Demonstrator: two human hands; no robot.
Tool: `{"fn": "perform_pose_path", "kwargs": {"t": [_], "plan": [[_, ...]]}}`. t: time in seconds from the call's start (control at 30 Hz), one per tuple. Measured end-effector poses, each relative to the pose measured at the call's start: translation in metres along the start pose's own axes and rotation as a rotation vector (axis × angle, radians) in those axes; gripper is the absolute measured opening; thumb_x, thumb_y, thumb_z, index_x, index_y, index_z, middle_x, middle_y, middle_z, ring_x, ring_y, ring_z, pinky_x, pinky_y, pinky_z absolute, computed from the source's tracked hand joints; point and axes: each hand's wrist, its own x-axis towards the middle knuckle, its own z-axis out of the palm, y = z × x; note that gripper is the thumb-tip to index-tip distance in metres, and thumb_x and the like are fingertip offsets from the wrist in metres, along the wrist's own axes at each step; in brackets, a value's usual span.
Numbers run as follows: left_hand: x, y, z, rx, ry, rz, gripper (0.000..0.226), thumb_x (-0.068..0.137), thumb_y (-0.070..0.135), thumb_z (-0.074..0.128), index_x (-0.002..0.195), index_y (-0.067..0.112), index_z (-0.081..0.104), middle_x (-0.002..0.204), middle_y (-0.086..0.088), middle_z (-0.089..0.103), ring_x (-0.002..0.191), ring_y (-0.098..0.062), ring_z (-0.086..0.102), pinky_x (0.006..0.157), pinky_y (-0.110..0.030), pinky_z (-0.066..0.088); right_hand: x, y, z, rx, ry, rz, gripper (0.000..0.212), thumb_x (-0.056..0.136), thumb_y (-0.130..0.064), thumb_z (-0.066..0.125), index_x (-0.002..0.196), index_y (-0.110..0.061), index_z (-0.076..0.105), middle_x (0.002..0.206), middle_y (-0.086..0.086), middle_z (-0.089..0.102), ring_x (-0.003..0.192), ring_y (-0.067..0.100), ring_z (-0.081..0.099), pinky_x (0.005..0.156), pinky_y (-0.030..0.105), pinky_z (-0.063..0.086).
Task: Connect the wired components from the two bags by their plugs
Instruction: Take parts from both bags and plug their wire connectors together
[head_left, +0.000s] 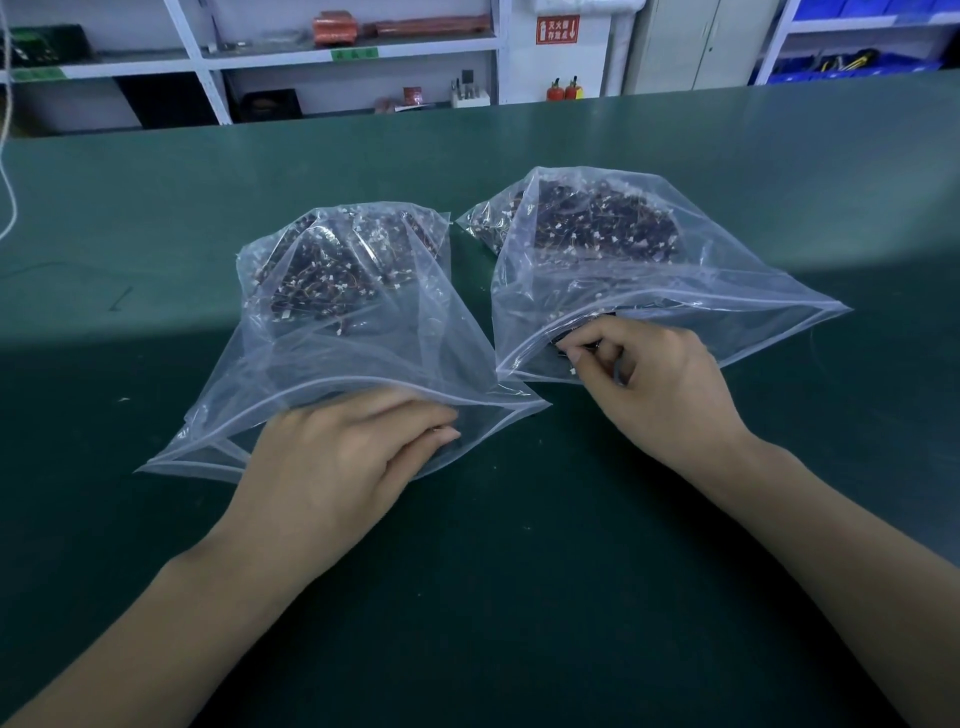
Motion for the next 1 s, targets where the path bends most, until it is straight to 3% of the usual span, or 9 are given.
{"fn": "perform_pose_path", "kwargs": {"t": [0.1,0.3,0.47,0.67,0.8,1.0], "plan": [[0.001,0.005,-0.001,-0.07,0.061,0.042,0.021,0.107,0.04,0.065,0.113,0.032,0.083,0.113,0.024,0.075,0.093,0.003,0.069,0.069,-0.015,0.052,-0.001,-0.003,0.0,0.004,-0.014,-0.01,0.012,0.1,-0.027,0.069,0.1,-0.037,0.076,0.07,-0.014,0.061,0.073,0.003,0.06,0.064,0.02,0.04],[0.0,0.009,-0.002,-0.176,0.11,0.049,0.022,0.101,0.045,0.074,0.107,0.029,0.086,0.1,0.013,0.072,0.076,-0.001,0.067,0.064,-0.026,0.056,-0.007,-0.015,0.001,-0.032,-0.022,-0.1,0.011,0.097,-0.023,0.072,0.097,-0.033,0.076,0.061,-0.009,0.053,0.062,0.013,0.056,0.06,0.027,0.044],[0.0,0.012,0.0,-0.279,0.139,0.031,0.024,0.095,0.045,0.081,0.099,0.022,0.088,0.086,0.009,0.07,0.066,0.004,0.049,0.055,-0.031,0.053,-0.01,-0.021,0.001,-0.039,-0.02,-0.133,0.012,0.096,-0.022,0.073,0.097,-0.033,0.076,0.057,-0.006,0.049,0.057,0.016,0.052,0.058,0.027,0.041],[-0.001,0.02,0.003,-0.404,-0.004,-0.024,0.025,0.081,0.05,0.087,0.084,0.025,0.087,0.075,0.013,0.069,0.061,-0.003,0.057,0.053,-0.032,0.05,-0.013,-0.026,0.003,0.079,0.051,-0.203,0.012,0.099,-0.016,0.073,0.1,-0.026,0.079,0.05,-0.011,0.035,0.048,0.012,0.04,0.054,0.026,0.035],[-0.001,0.019,0.004,-0.429,-0.014,-0.064,0.029,0.079,0.051,0.086,0.08,0.022,0.086,0.072,0.015,0.07,0.061,-0.003,0.06,0.058,-0.021,0.048,-0.015,-0.03,0.006,0.135,0.053,-0.278,0.011,0.099,-0.014,0.073,0.104,-0.021,0.08,0.051,-0.013,0.033,0.046,0.011,0.037,0.056,0.022,0.034],[0.001,0.022,0.004,-0.429,0.076,-0.073,0.019,0.081,0.034,0.087,0.09,0.017,0.087,0.085,0.016,0.077,0.073,0.006,0.067,0.072,-0.008,0.049,-0.02,-0.038,0.003,0.25,0.046,-0.472,0.014,0.101,-0.01,0.072,0.111,-0.013,0.08,0.064,-0.019,0.033,0.054,-0.004,0.038,0.063,0.008,0.03]]}}
